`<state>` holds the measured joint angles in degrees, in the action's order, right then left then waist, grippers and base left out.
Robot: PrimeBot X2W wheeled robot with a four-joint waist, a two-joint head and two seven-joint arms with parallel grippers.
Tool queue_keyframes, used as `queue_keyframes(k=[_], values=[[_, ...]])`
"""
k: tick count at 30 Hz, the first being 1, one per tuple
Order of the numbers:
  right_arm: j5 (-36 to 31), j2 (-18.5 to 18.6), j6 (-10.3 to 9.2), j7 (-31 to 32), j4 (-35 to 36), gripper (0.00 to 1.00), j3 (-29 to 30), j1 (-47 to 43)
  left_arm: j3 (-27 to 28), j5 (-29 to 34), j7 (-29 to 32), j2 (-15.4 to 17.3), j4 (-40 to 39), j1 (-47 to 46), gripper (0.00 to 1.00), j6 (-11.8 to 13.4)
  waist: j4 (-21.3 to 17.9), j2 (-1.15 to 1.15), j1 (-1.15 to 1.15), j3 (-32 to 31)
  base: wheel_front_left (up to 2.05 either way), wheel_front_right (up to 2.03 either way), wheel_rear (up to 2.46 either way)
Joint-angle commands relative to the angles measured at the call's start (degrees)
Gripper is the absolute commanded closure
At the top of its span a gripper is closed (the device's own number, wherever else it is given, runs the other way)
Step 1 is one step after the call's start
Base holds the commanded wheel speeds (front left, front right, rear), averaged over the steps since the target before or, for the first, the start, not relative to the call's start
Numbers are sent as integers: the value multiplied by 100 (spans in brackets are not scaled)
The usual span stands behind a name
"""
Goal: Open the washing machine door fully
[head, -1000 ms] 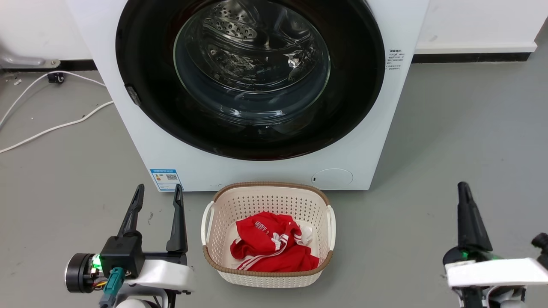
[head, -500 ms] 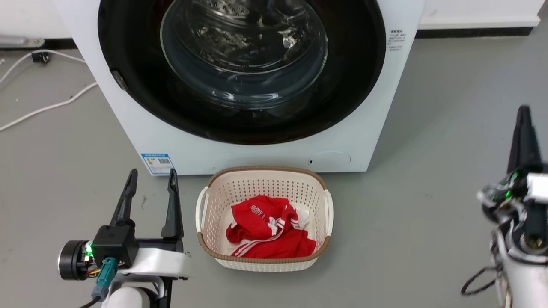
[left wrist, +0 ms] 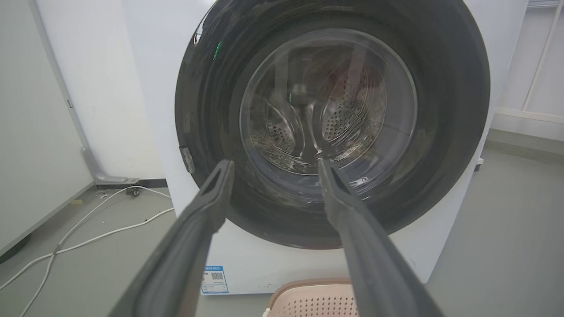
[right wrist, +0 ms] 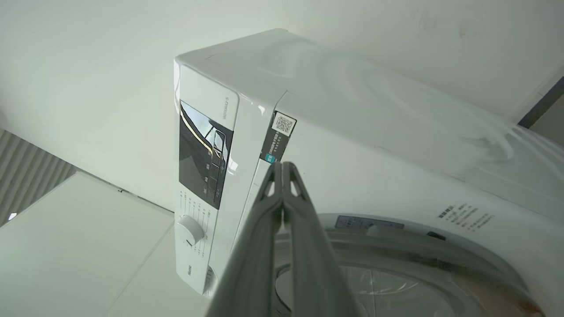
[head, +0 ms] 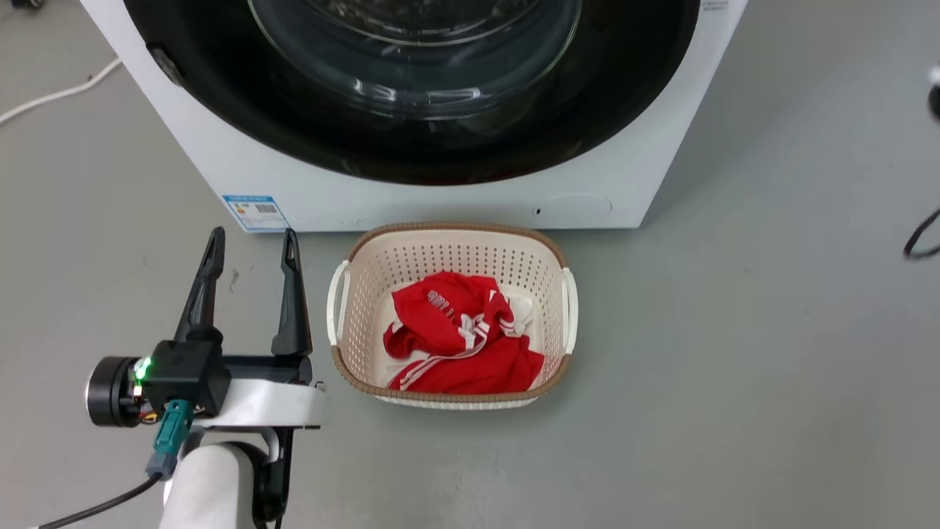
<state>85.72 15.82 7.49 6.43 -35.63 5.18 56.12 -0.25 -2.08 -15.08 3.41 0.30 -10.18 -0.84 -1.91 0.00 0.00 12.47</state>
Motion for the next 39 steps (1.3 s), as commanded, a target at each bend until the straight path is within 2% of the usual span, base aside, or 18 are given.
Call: queue_keyframes(k=[1, 8, 13, 17, 29, 35, 39], values=[[-178, 156, 0, 316, -420, 100, -195, 556, -21, 55, -14, 1, -49, -145, 0, -9, 22, 0, 0, 242, 0, 0, 0], [-835, 222, 0, 1597, -1720, 100, -972, 2133, -55, 94, -13, -2, -142, -414, 0, -6, 49, 0, 0, 660, 0, 0, 0], [-1240, 96, 0, 2327, -2233, 100, -1386, 2859, -94, 106, -13, -7, -214, -614, 0, 18, 103, 0, 0, 956, 0, 0, 0], [-1550, 23, 0, 2551, -2454, 100, -1578, 3248, -144, 127, -14, -13, -274, -752, 0, 34, 153, 0, 0, 1193, 0, 0, 0], [-2059, -183, 0, 2487, -2800, 100, -1704, 3767, -253, 142, -14, -24, -398, -932, 0, 115, 266, 0, 0, 1639, 0, 0, 0], [-2088, -378, 1, 2717, -2861, 100, -1645, 3844, -300, 150, -14, -28, -387, -1028, 0, 127, 296, 0, 0, 1755, 0, 0, 0], [-2047, -355, 1, 2877, -2744, 100, -1563, 3780, -319, 157, -14, -27, -358, -1040, 0, 130, 279, 0, 0, 1759, 0, 0, 0]])
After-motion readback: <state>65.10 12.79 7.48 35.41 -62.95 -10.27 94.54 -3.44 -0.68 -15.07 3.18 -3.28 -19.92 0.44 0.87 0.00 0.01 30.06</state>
